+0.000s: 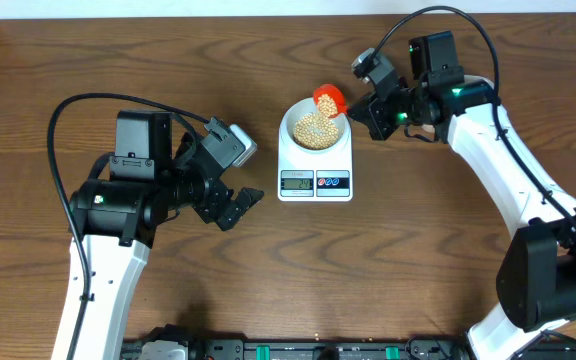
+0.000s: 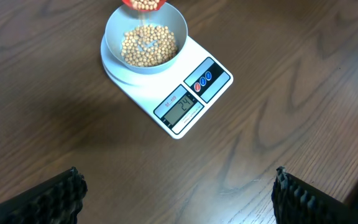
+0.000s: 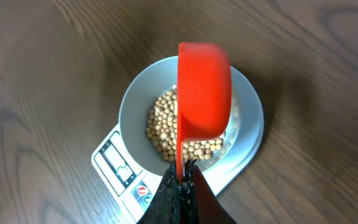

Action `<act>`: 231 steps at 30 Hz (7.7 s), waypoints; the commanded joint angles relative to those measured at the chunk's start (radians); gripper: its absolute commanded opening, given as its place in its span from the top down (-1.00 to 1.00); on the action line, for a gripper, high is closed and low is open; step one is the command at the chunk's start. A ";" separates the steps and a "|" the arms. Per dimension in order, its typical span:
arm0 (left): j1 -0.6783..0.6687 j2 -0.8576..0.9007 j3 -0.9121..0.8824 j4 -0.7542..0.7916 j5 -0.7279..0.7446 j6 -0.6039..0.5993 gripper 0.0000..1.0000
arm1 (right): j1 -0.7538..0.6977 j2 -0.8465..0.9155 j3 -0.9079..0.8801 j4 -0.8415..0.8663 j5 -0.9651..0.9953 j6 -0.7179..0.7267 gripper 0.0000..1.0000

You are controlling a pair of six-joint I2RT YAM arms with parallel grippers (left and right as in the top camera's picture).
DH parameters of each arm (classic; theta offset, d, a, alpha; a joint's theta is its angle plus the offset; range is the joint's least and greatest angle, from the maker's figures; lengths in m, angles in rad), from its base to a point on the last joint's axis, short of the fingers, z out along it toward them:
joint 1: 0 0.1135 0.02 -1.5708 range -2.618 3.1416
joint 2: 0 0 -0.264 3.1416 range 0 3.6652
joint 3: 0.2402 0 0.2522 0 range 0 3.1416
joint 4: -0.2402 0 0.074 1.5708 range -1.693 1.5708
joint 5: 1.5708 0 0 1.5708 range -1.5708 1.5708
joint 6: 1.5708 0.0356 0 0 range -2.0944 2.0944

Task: Scoop item into bowl and weigh 50g on scale
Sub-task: 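Hold the tilted red scoop over the bowl, shaking out remaining soybeans, then carry the empty red scoop with the right gripper to the soybean tub, then lower the red scoop into the soybean tub with the right gripper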

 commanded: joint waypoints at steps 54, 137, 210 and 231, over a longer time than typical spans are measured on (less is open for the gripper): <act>0.005 0.001 0.031 -0.006 0.016 -0.005 -0.96 | 0.030 -0.086 0.002 -0.001 0.016 -0.019 0.98; 0.005 0.001 0.031 -0.006 0.016 -0.005 -0.95 | 0.123 -0.092 -0.001 -0.028 0.252 -0.114 0.98; 0.005 0.001 0.031 -0.006 0.016 -0.005 -0.96 | -0.120 0.057 0.006 -0.066 1.144 -0.283 0.98; 0.005 0.001 0.031 -0.006 0.016 -0.005 -0.95 | -0.121 0.058 -0.026 -0.027 1.145 -0.326 0.98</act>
